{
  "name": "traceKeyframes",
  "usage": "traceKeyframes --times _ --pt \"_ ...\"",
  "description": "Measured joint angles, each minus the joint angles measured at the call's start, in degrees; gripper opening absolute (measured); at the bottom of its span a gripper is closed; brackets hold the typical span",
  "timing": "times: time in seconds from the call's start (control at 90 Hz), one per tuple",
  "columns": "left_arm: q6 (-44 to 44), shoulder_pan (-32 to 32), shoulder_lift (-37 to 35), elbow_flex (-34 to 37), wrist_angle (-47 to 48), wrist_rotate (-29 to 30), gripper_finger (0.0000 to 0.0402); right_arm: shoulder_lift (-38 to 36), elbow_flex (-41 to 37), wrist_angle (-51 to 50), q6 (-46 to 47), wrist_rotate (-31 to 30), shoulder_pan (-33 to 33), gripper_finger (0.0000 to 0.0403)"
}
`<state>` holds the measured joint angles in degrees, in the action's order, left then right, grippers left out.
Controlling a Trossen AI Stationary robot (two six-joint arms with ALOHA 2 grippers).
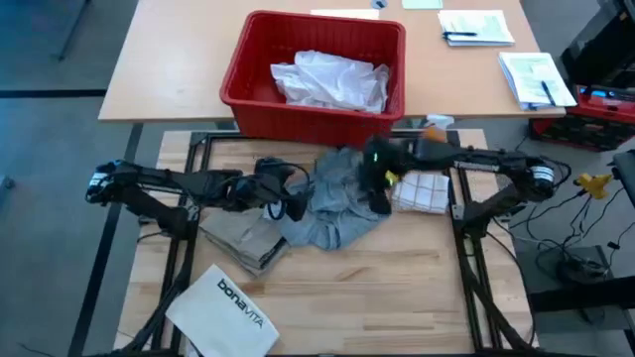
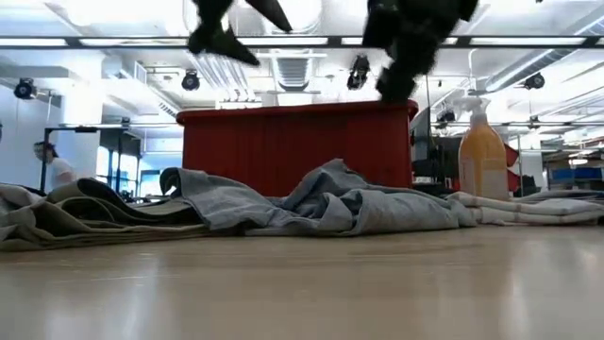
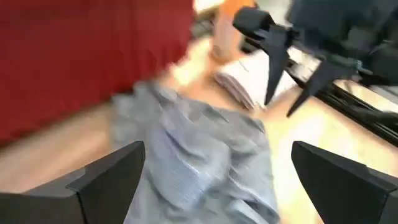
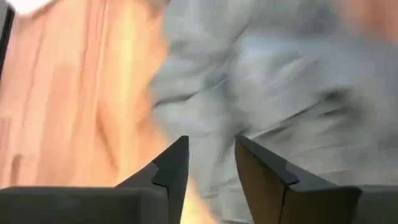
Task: Fold laundry
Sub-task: Fold the gray shirt
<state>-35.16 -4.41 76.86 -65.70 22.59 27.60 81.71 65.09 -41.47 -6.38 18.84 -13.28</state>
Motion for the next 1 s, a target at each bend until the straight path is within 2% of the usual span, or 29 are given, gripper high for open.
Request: traceKeyframes --times 0.1,0.2,0.3,0.422,0.544,0.711,0.844,1.0 --pt "-0.1 -0.3 0.9 7.2 -11.2 -5.1 0.0389 -0.9 -9.1 11.6 6.9 -1.5 5.7 0.0087" --pt "-2.9 -1.1 1.8 13.7 -23.4 -10.0 0.0389 -0.3 -15.2 22.9 11.7 -9.6 11.1 0.0054" --pt "-6.7 -2.7 2.4 18.6 -28.6 -10.2 0.0389 2.5 -18.3 26.8 13.7 -19.8 13.7 0.0020" --pt "-9.5 -5.5 2.7 22.4 -32.0 -9.7 0.0389 6.4 -19.4 29.8 13.7 -23.7 13.8 0.0004" --pt "-14.0 -10.3 4.0 24.4 -32.3 -5.4 0.0389 12.6 -20.1 32.6 12.7 -23.0 13.6 0.0012" --pt "-23.7 -19.7 5.5 25.5 -34.2 3.9 0.0389 16.9 -18.9 38.1 17.2 -13.8 16.7 0.0002" --pt "-30.5 -27.3 6.0 25.8 -34.4 11.6 0.0389 16.1 -19.2 38.7 24.7 -16.9 23.9 0.0002" --pt "-37.0 -33.5 6.0 25.8 -32.5 16.0 0.0389 15.6 -19.2 38.7 35.7 -20.1 34.7 0.0001"
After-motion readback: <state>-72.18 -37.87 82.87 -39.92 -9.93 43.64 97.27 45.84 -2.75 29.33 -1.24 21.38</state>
